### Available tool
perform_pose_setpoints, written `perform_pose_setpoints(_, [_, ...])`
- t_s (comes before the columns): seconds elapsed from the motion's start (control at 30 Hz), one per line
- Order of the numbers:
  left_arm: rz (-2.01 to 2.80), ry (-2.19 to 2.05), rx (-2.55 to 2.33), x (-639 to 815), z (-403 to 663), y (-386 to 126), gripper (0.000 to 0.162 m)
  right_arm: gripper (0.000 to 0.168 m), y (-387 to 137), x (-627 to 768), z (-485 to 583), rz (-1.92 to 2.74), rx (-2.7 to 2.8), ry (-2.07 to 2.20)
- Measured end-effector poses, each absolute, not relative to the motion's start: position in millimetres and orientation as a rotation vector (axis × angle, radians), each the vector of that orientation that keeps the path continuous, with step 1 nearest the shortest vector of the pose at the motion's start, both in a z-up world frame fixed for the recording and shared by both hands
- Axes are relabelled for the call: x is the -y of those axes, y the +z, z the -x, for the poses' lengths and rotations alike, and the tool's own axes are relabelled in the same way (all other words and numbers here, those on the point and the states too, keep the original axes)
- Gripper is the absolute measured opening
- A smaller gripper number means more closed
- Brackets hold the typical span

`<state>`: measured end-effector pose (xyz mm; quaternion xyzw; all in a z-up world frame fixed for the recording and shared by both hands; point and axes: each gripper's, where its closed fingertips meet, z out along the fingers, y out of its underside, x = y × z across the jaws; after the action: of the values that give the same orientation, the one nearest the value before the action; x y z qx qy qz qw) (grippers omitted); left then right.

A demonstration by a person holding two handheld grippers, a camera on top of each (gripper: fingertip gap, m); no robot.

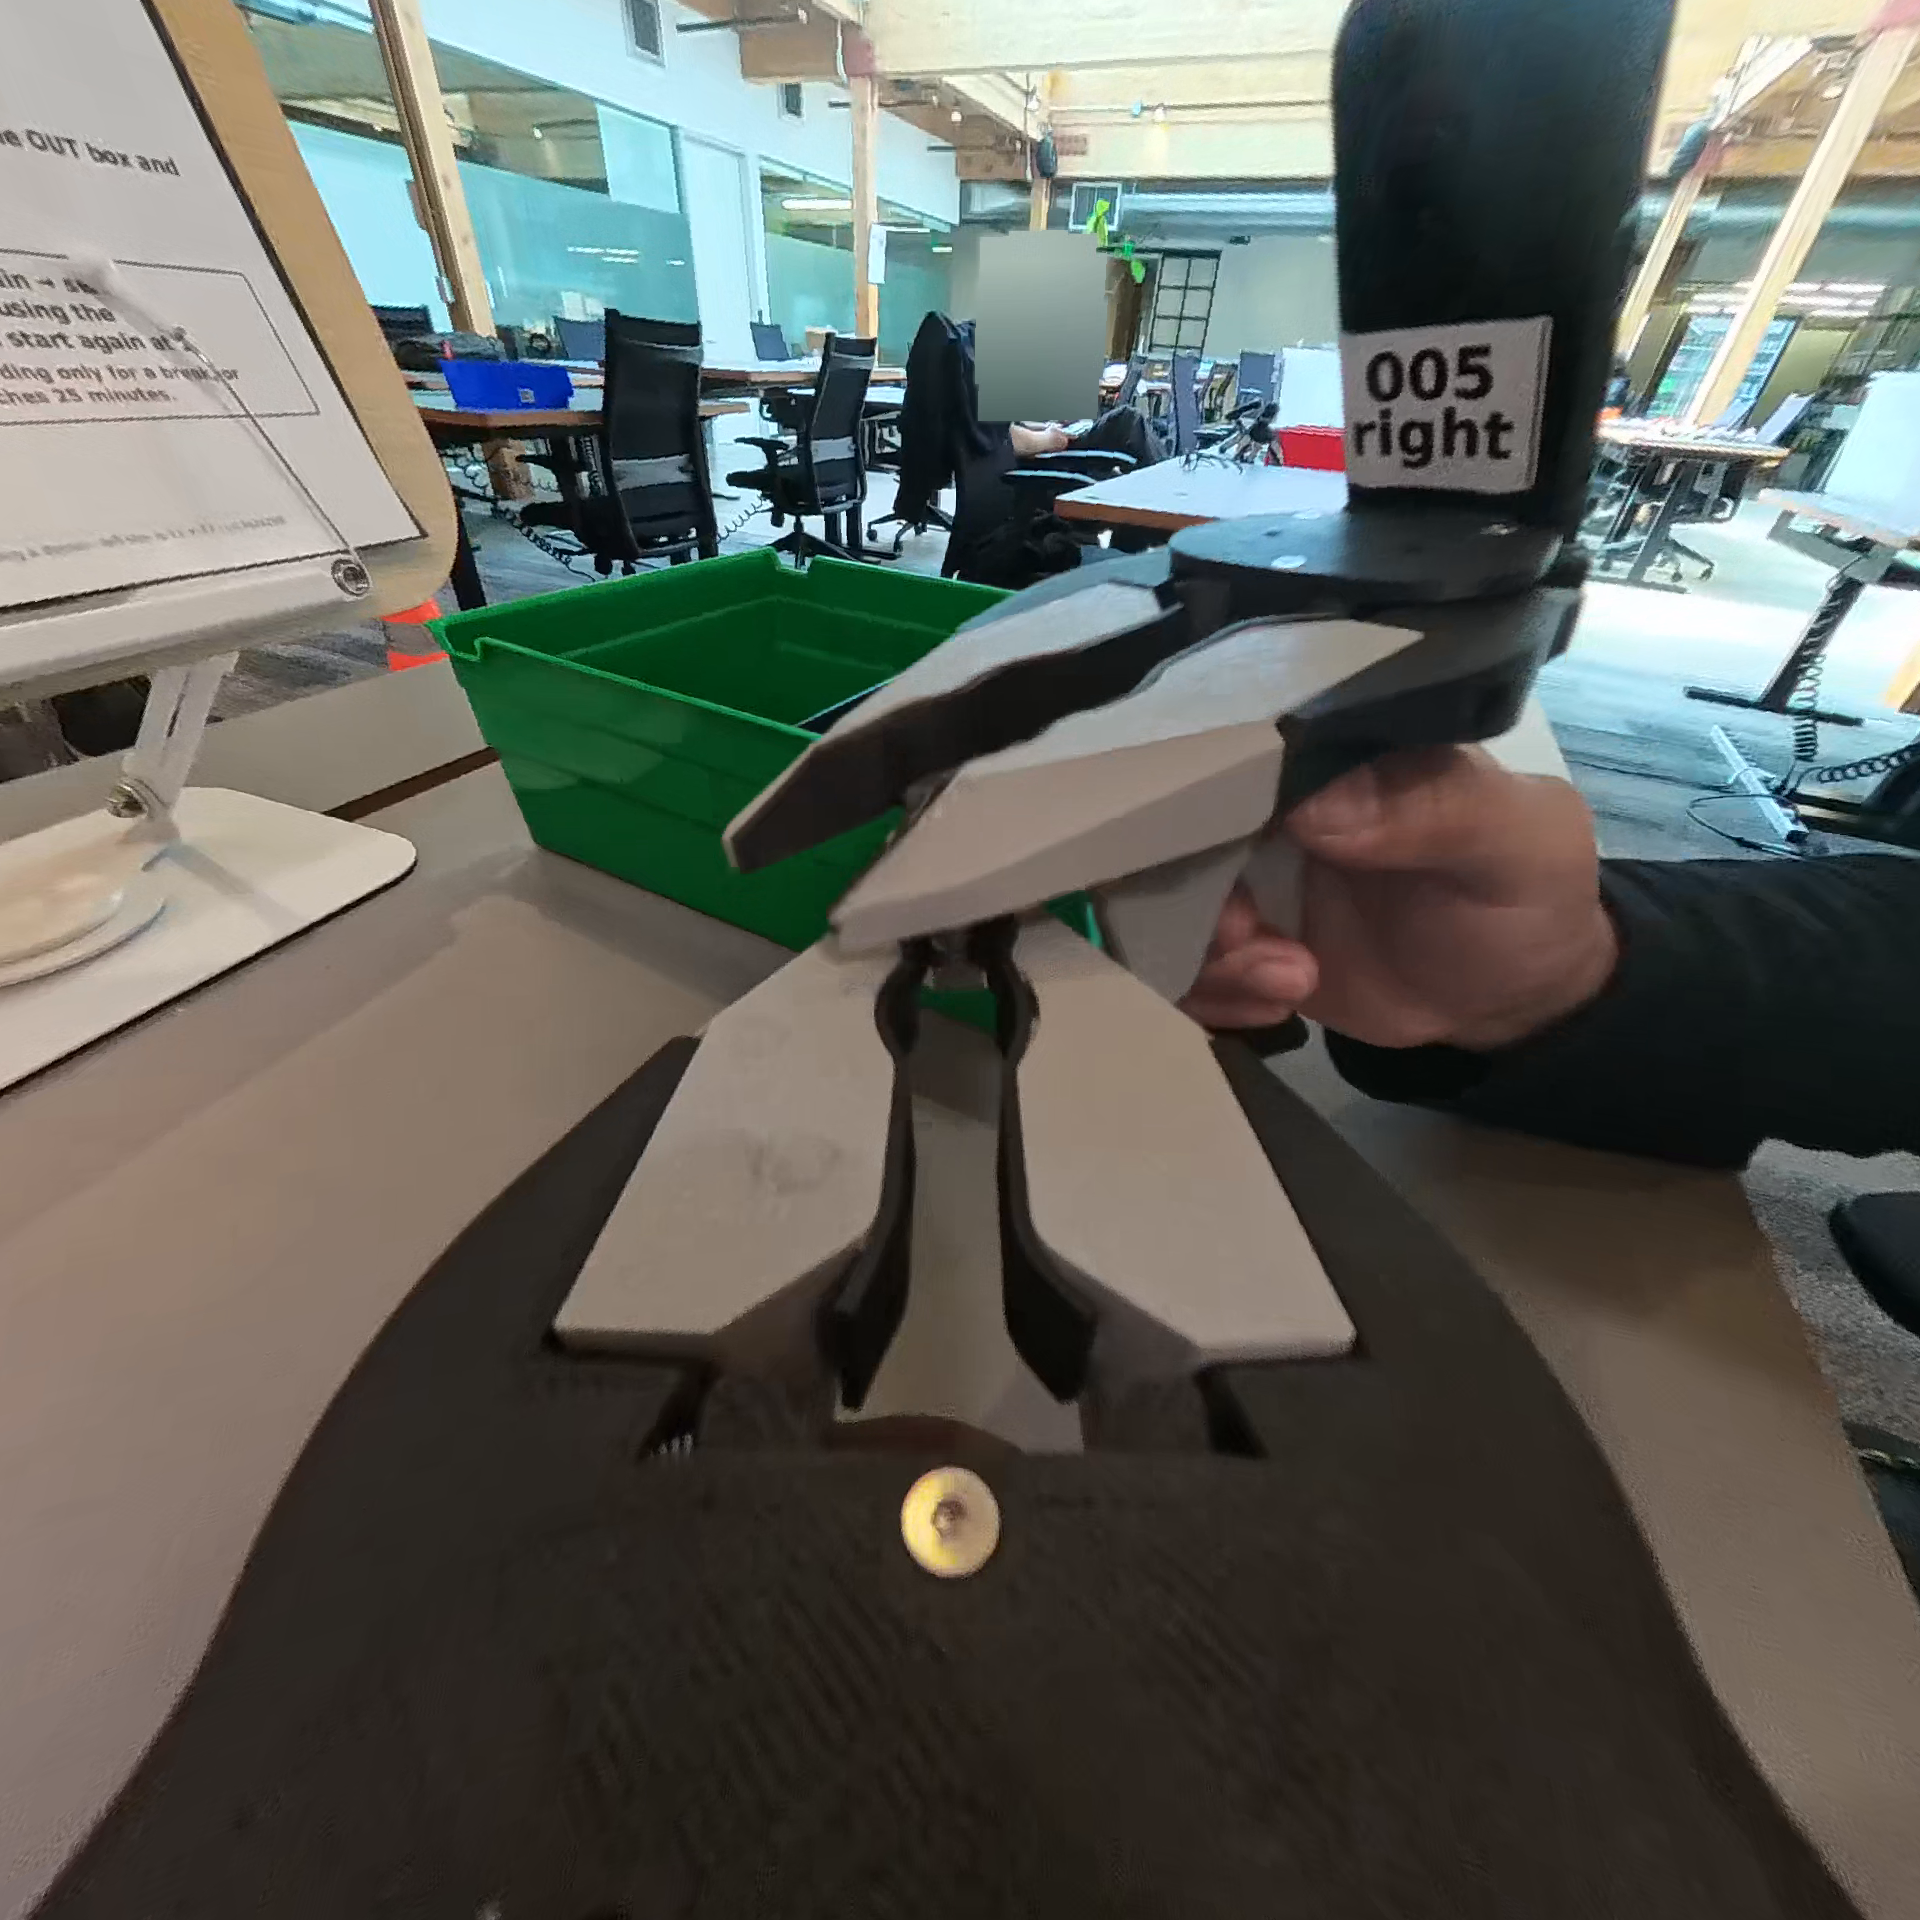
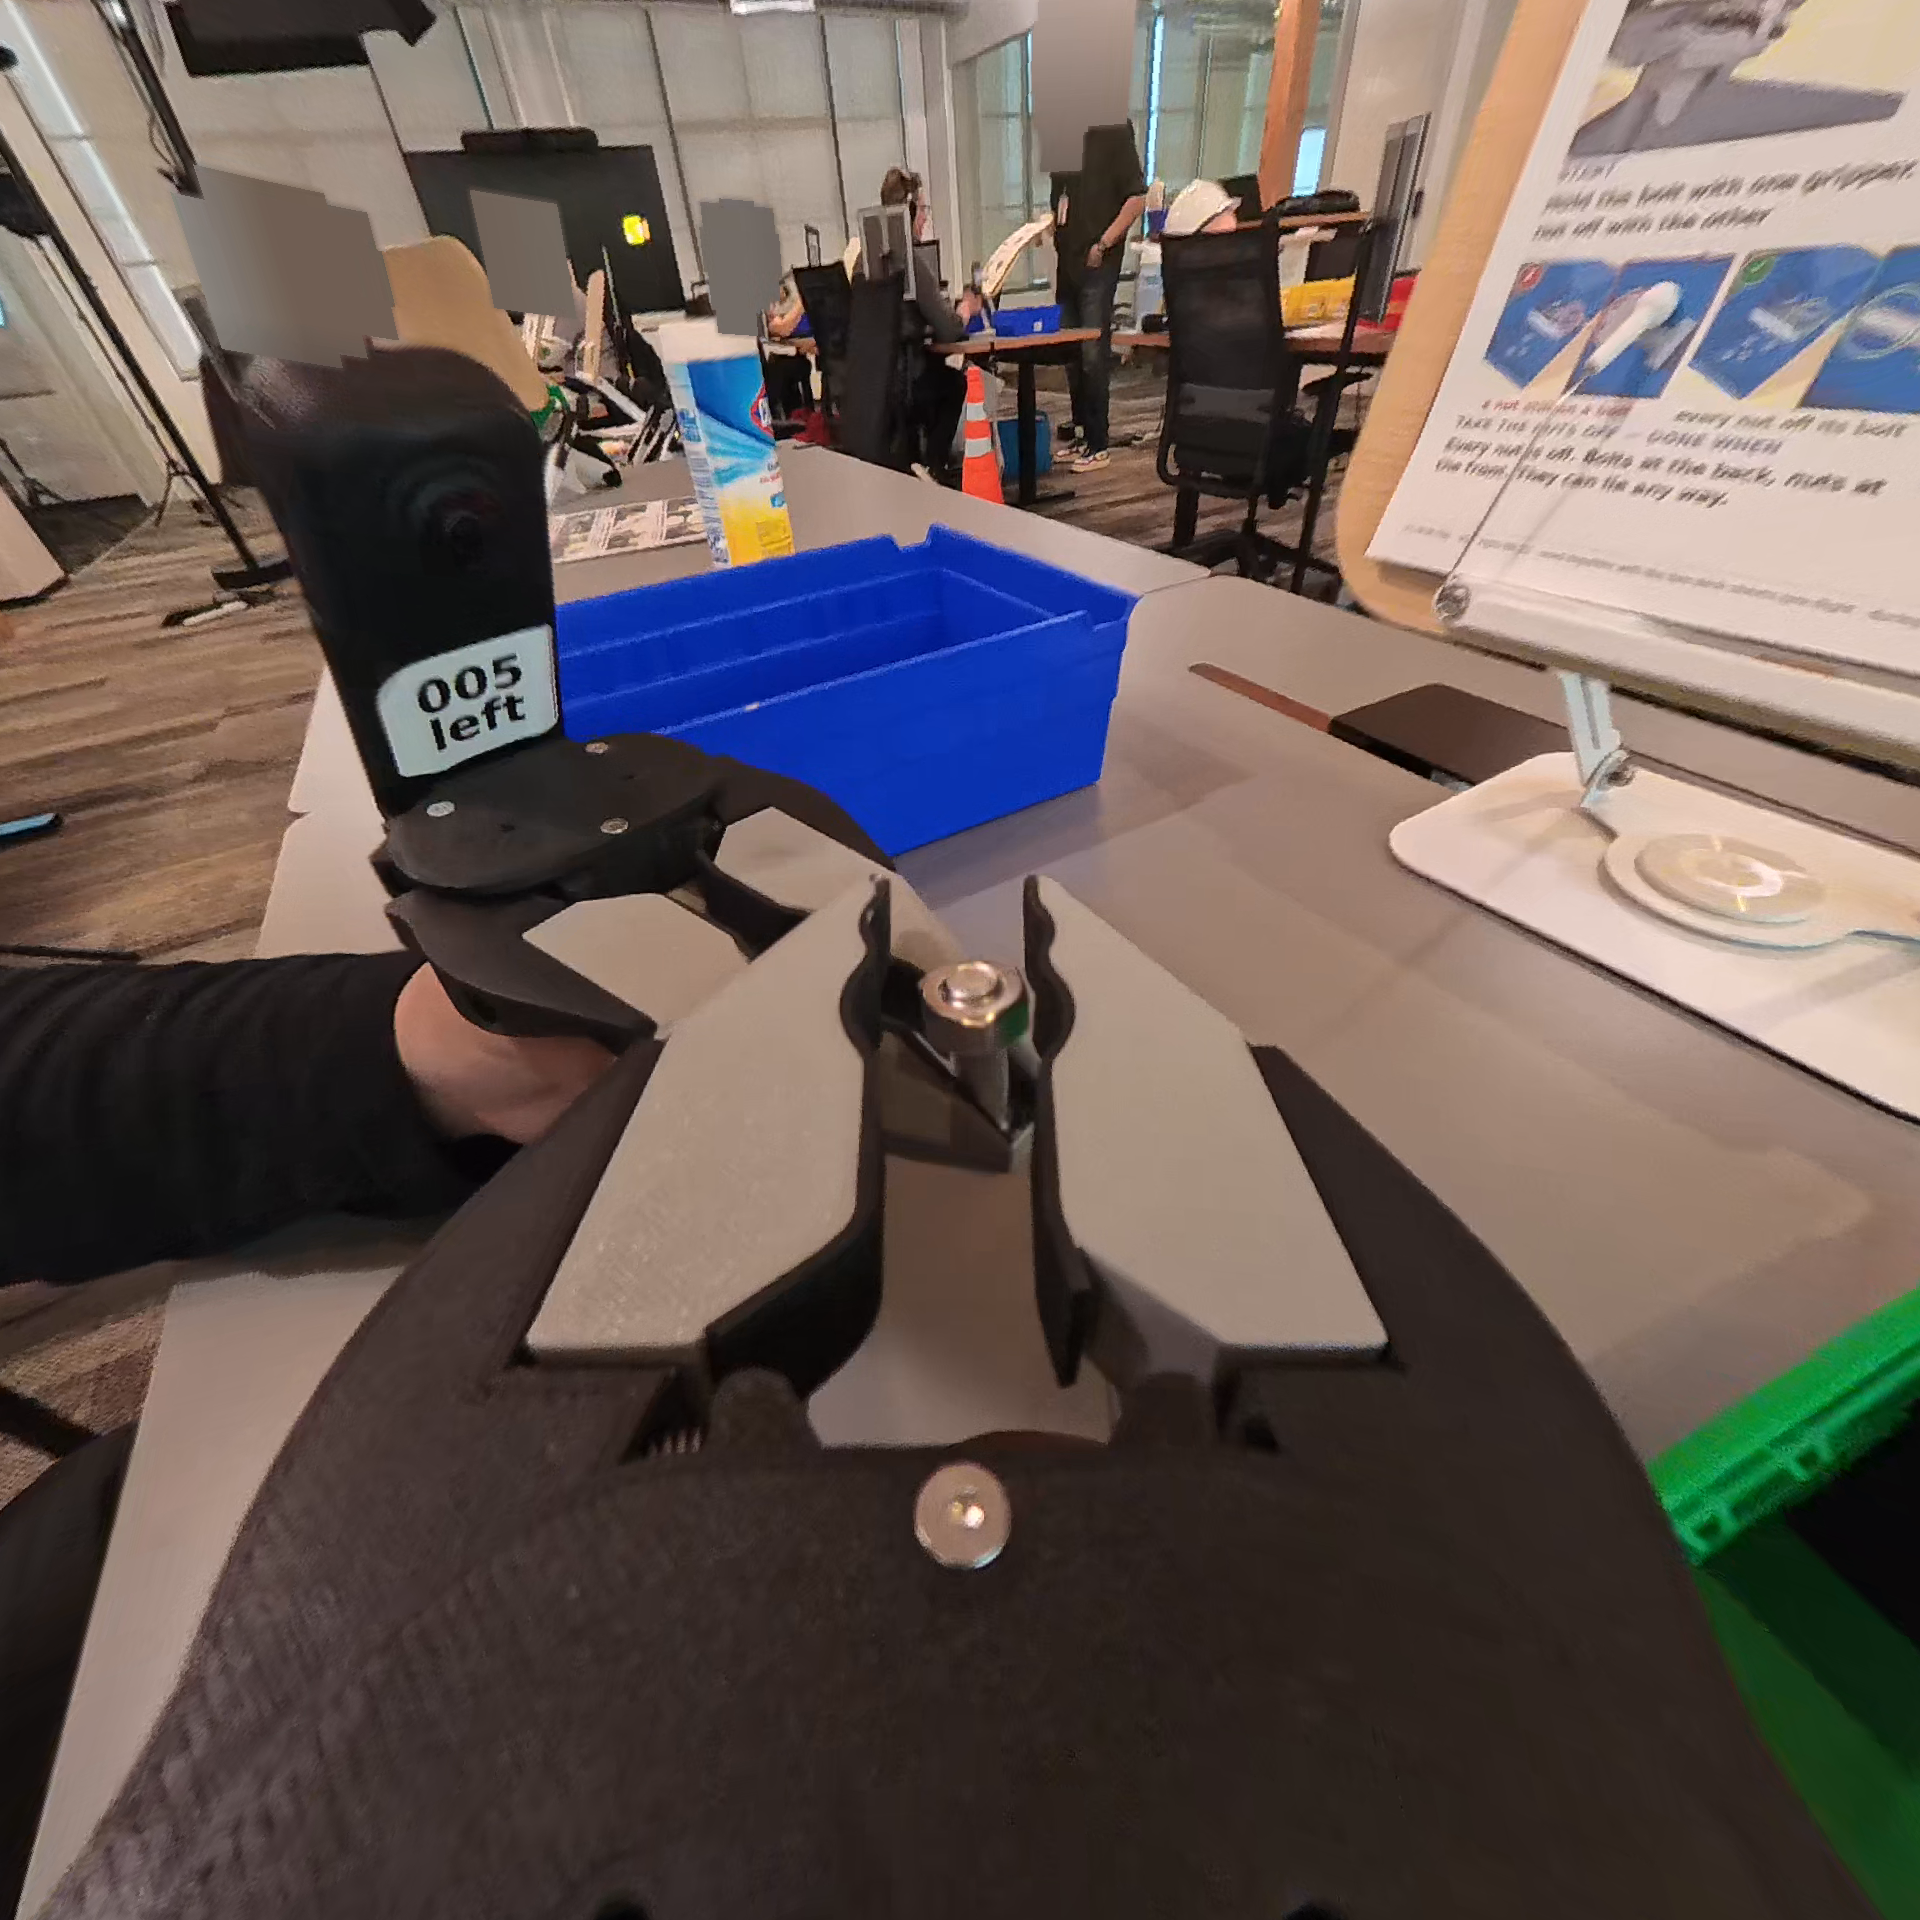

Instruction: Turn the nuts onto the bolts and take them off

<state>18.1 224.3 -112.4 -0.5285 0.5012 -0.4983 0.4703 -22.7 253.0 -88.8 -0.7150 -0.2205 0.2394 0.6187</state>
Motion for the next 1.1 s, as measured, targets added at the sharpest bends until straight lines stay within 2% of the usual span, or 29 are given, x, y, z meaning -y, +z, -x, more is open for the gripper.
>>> perform_pose_setpoints(0.17, [1.392,-1.209,-1.101,-254,-10,-115,0.006,0.021,-75,-252,8,1.607,0.455,0.546])
perform_pose_setpoints(0.6, [1.393,-1.279,-1.085,-250,-9,-110,0.006,0.016,-82,-254,11,1.636,0.462,0.552])
perform_pose_setpoints(0.77, [1.368,-1.291,-1.138,-239,-13,-112,0.006,0.029,-93,-256,24,1.659,0.474,0.608])
perform_pose_setpoints(1.1, [1.395,-1.302,-1.084,-248,-9,-109,0.006,0.024,-74,-255,4,1.613,0.418,0.580])
